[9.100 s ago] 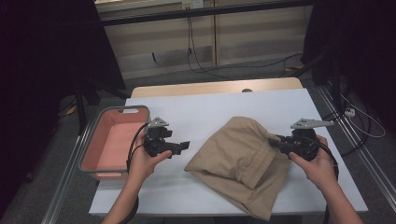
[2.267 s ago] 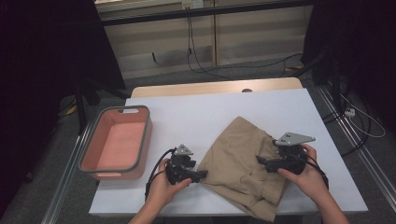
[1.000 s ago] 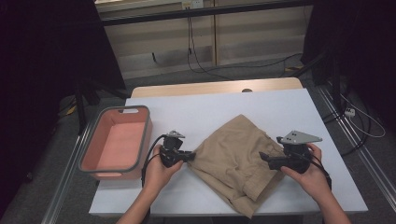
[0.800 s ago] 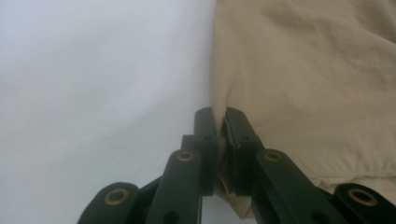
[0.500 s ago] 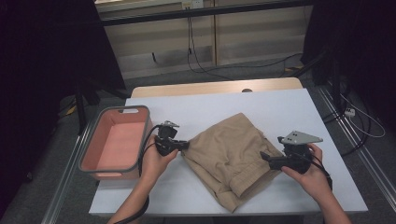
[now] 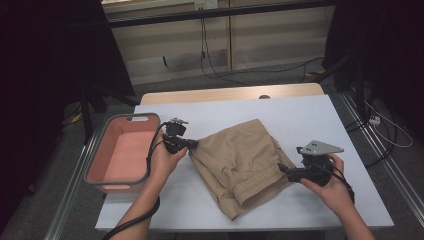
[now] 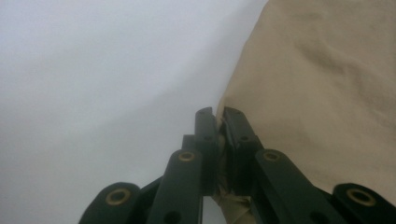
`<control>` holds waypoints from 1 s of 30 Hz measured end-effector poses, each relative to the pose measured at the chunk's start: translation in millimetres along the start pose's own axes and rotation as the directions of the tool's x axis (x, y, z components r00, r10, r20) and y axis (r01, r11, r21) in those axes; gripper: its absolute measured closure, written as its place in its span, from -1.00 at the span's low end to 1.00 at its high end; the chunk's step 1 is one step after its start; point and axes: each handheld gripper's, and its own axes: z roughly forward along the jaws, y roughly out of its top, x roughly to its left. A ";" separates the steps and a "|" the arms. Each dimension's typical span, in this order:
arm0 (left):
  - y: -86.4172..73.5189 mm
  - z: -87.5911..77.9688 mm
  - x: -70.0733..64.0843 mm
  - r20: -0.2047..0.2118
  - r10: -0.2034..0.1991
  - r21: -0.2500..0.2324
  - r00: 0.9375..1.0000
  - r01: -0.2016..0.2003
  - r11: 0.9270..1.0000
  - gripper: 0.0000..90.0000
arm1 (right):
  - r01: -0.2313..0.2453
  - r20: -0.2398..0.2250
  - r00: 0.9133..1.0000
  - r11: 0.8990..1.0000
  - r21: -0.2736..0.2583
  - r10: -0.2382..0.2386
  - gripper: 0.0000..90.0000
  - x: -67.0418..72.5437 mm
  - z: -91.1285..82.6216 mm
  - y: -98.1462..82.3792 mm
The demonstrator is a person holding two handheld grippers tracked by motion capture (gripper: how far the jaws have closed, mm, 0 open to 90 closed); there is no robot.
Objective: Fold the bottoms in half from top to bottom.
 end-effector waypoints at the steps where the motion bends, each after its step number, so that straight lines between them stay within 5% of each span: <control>1: 1.1 0.4 1.0 -0.003 0.009 0.007 1.000 -0.009 1.000 0.89 | -0.001 0.001 1.000 1.000 0.000 0.001 -0.68 0.2 0.3 0.2; 30: 28.6 8.7 13.3 -0.058 -0.018 -0.020 0.998 0.017 1.000 0.84 | -0.015 0.043 0.999 1.000 0.023 0.014 -0.55 -6.2 19.8 3.7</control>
